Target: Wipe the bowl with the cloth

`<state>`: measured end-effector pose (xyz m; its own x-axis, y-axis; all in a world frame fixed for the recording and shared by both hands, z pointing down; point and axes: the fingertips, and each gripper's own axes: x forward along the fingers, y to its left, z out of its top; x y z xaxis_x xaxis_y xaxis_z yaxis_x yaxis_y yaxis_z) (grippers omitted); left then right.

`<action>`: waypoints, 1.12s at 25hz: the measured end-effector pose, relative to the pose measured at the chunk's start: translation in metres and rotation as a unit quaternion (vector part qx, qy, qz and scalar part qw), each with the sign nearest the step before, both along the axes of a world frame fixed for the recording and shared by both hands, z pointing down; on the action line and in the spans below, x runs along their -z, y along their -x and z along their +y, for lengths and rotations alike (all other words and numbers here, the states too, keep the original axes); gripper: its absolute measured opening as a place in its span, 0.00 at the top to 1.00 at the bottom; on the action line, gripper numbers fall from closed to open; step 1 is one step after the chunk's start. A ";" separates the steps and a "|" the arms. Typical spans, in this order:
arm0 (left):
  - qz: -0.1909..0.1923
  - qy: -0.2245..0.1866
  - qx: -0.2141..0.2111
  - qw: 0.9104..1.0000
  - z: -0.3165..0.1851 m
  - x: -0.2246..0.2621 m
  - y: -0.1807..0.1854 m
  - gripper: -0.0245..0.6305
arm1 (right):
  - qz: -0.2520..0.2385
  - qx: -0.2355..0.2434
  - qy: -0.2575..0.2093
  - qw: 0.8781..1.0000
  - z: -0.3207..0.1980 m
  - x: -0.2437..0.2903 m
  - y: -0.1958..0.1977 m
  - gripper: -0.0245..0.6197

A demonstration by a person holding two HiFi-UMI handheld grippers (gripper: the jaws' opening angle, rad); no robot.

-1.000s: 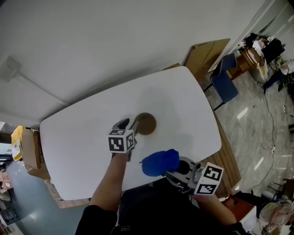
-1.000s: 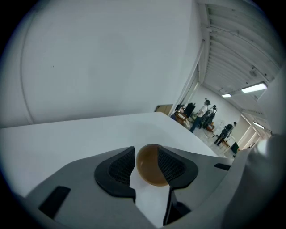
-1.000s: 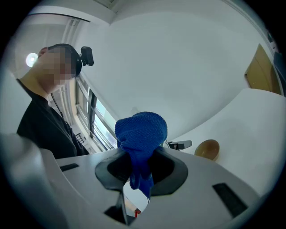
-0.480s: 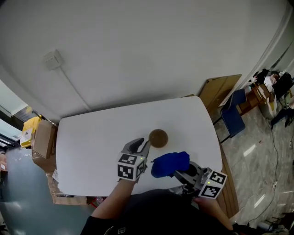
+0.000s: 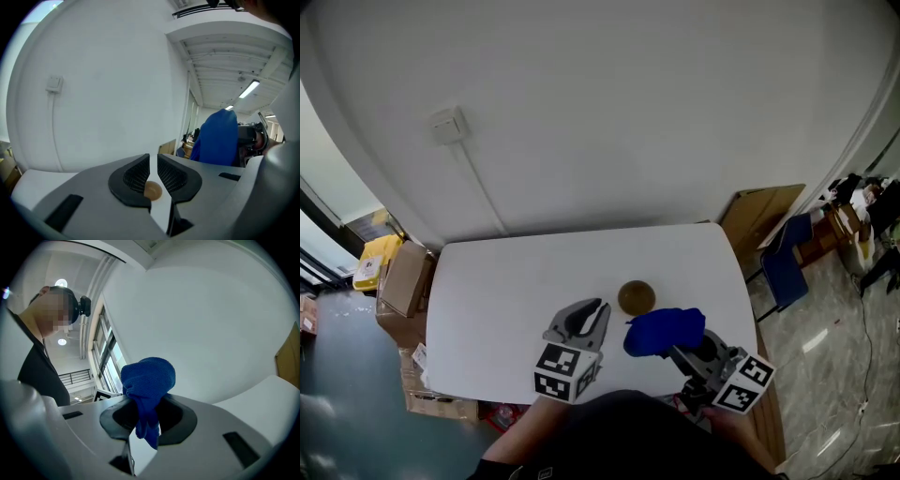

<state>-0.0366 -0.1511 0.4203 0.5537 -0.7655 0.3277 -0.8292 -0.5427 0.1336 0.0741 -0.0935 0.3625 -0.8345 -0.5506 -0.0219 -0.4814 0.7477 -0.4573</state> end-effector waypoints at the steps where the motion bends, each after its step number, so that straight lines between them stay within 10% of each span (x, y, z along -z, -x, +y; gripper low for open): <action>1: -0.001 -0.009 0.002 1.000 0.003 0.006 0.002 0.87 | 0.003 -0.001 -0.005 1.000 0.000 0.002 0.001 0.84; 14: -0.012 -0.073 0.032 0.997 0.031 0.058 0.030 0.89 | 0.051 0.041 -0.109 0.992 0.009 0.028 0.023 0.84; 28: -0.010 -0.063 0.023 0.998 0.031 0.052 0.021 0.89 | 0.045 0.042 -0.097 0.993 0.007 0.024 0.017 0.85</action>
